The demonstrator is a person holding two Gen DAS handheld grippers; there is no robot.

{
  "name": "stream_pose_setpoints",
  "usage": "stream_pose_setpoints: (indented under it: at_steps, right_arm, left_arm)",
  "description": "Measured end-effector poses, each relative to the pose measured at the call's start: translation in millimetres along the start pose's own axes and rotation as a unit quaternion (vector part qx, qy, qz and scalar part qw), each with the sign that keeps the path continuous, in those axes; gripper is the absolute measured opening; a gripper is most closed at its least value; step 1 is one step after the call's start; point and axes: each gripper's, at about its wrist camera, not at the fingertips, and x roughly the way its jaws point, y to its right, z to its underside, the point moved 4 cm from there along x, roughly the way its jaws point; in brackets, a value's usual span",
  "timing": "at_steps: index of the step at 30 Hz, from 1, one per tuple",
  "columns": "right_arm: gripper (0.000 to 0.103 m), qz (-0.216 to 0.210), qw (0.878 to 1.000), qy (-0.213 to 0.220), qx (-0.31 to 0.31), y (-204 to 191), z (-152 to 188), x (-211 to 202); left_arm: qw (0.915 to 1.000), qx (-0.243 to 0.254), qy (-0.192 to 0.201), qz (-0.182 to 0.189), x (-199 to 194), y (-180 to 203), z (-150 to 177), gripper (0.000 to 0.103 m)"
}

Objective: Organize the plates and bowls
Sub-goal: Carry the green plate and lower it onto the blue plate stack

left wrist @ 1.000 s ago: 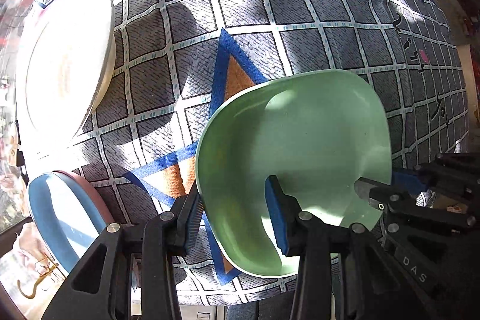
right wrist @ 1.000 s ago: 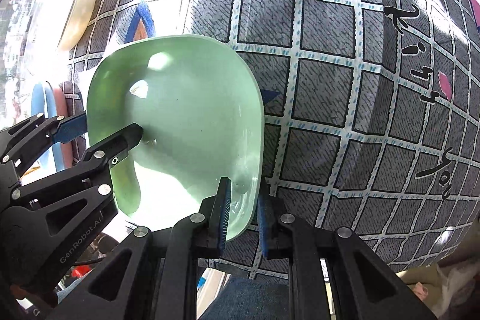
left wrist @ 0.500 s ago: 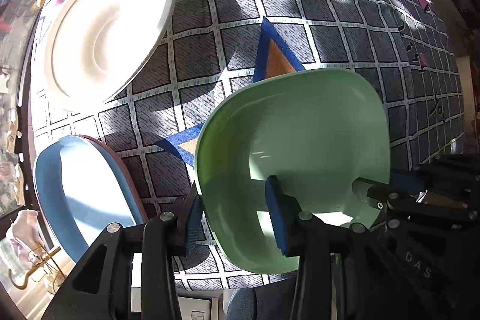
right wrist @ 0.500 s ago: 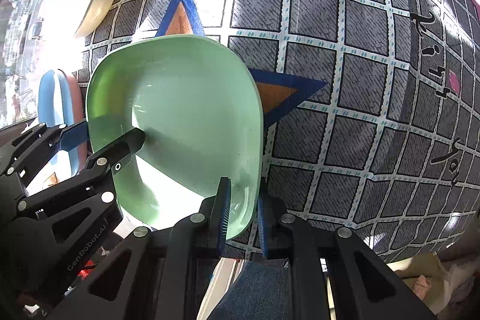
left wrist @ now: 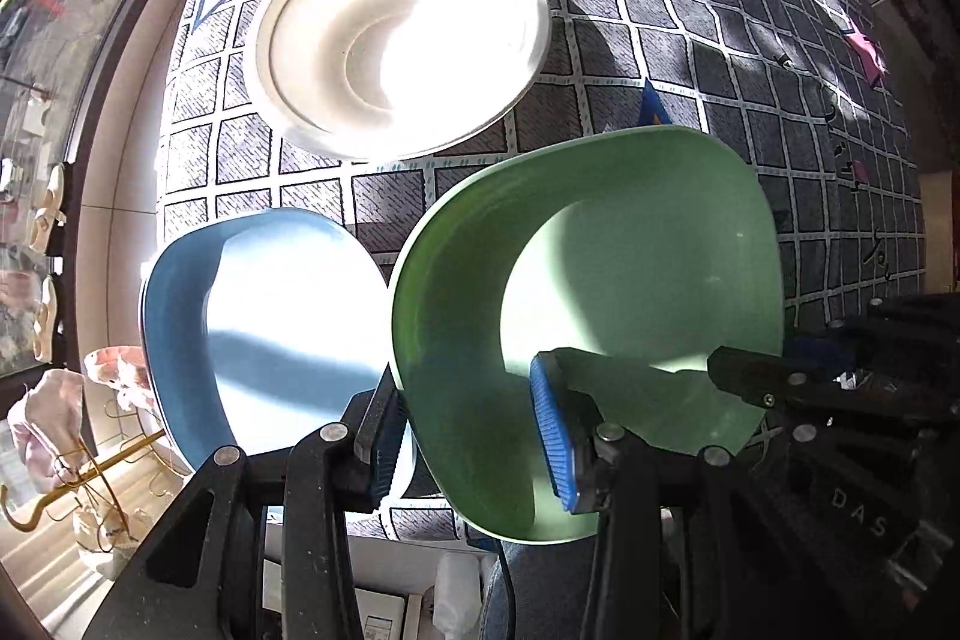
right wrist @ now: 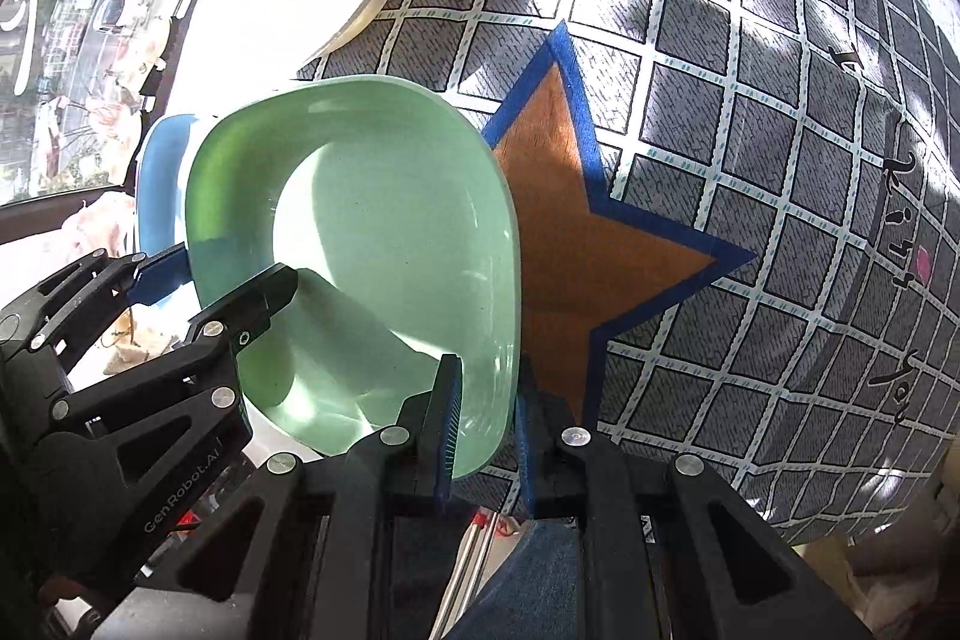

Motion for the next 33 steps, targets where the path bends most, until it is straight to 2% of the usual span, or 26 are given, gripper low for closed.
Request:
stream_pose_setpoints:
  at_steps: [2, 8, 11, 18, 20, 23, 28, 31, 32, 33]
  right_arm:
    - [0.019, 0.003, 1.0, 0.002, -0.009, -15.4, -0.5, -2.4]
    - [0.019, -0.004, 1.0, 0.0, -0.023, -48.6, 6.5, -9.6]
    - [0.019, -0.003, 0.999, -0.001, -0.034, -67.9, 2.4, 5.1]
    - [0.019, -0.002, 0.997, -0.009, -0.083, -103.6, -3.5, 34.6]
    - [0.019, -0.012, 0.997, -0.019, -0.077, -116.5, -5.9, 41.3]
    - [0.019, -0.027, 0.997, -0.029, -0.073, -139.9, -9.9, 52.5]
    - [0.019, -0.033, 0.995, -0.042, -0.084, -132.5, -15.0, 77.9]
    - [0.019, -0.049, 0.995, -0.047, -0.077, -123.1, -20.5, 79.9]
    - [0.021, -0.05, 0.995, -0.046, -0.074, -122.6, -22.4, 80.2]
    - [0.027, -0.048, 0.995, -0.043, -0.073, -119.0, -22.6, 77.9]
  left_arm:
    - [0.9999, -0.01, 0.007, -0.001, 5.8, 0.8, 3.9, 0.044]
    - [0.9995, -0.024, 0.021, -0.006, -10.6, -4.9, 7.5, 0.044]
    - [0.9994, -0.022, 0.023, -0.014, -14.7, -12.5, 9.5, 0.044]
    - [0.9985, -0.04, 0.02, -0.033, -40.3, -56.1, 19.0, 0.044]
    - [0.9979, -0.044, 0.021, -0.043, -51.3, -72.8, 18.6, 0.044]
    - [0.9966, -0.052, 0.026, -0.058, -42.9, -89.5, 21.8, 0.044]
    - [0.9948, -0.07, 0.031, -0.067, -38.8, -112.5, 20.8, 0.044]
    - [0.994, -0.073, 0.024, -0.077, -32.5, -119.8, 20.8, 0.052]
    - [0.9935, -0.077, 0.022, -0.081, -29.6, -122.4, 21.4, 0.06]
    - [0.9928, -0.083, 0.023, -0.084, -29.4, -123.8, 22.6, 0.068]
